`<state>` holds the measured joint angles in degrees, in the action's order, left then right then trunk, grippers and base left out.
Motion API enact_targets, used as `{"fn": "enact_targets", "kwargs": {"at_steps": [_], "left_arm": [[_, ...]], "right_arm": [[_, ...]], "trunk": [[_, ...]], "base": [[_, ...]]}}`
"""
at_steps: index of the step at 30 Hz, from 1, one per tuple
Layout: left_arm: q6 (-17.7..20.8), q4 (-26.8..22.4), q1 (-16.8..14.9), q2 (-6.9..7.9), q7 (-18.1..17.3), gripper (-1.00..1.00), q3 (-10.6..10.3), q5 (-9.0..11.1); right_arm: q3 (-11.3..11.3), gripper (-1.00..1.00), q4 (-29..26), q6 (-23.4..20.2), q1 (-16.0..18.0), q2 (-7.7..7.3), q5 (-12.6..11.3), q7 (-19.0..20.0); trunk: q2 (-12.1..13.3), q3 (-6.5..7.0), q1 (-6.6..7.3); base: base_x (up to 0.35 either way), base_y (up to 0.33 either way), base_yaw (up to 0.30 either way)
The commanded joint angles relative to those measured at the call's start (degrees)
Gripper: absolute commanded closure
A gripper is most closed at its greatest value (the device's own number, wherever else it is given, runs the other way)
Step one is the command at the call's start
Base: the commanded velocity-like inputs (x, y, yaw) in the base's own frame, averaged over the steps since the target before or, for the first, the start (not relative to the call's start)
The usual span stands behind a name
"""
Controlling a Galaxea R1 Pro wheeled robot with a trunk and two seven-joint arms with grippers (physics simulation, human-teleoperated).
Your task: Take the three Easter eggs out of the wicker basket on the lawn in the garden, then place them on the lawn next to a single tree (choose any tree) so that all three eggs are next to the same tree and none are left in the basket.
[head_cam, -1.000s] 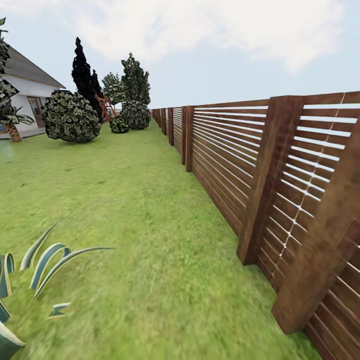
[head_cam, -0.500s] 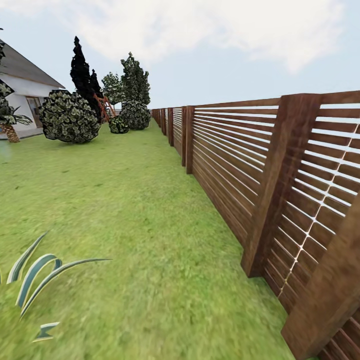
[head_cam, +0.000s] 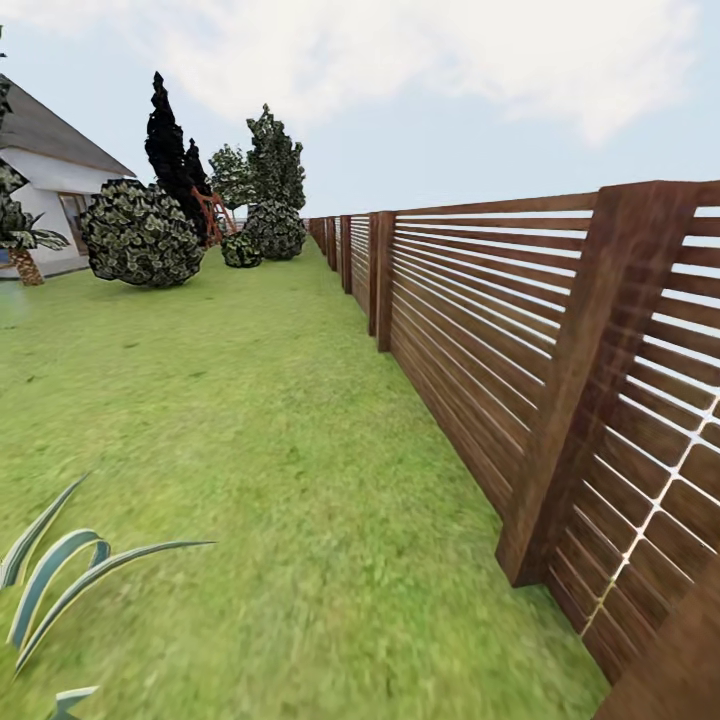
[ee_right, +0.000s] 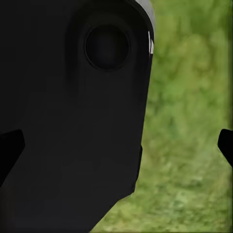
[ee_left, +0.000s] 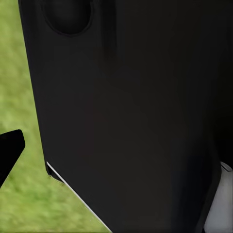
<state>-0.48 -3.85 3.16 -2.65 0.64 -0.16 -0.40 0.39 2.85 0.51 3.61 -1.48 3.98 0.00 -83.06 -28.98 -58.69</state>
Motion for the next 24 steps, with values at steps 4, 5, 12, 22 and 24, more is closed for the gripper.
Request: {"fn": "enact_targets", "kwargs": {"at_steps": [4,5,12,22,24], "left_arm": [[-0.05,-0.11,0.08,0.00,0.07,-1.00,-0.01,-0.04],[-0.05,-0.11,0.05,-0.01,0.07,-1.00,-0.01,-0.04],[-0.04,-0.11,0.05,0.01,0.07,-1.00,-0.01,-0.04],[-0.04,-0.11,0.07,0.01,0.07,-1.00,-0.01,-0.04],[-0.04,-0.11,0.07,0.01,0.07,-1.00,-0.01,-0.04]], "right_arm": [[0.03,-1.00,0.14,0.02,0.08,-0.01,0.42,0.00],[0.04,-1.00,0.14,0.02,0.08,-0.01,0.42,0.00],[0.05,-1.00,0.14,0.01,0.08,-0.01,0.43,0.00],[0.05,-1.00,0.14,-0.07,0.08,-0.01,0.50,0.00],[0.05,-1.00,0.14,-0.07,0.08,-0.01,0.51,0.00]], "trunk": [[-0.02,-0.04,-0.03],[-0.02,-0.04,-0.03],[-0.02,-0.04,-0.03],[-0.02,-0.04,-0.03],[-0.02,-0.04,-0.03]], "base": [[0.335,0.000,0.236],[0.335,0.000,0.252],[0.335,0.000,0.242],[0.335,0.000,0.029],[0.335,0.000,0.001]]}}
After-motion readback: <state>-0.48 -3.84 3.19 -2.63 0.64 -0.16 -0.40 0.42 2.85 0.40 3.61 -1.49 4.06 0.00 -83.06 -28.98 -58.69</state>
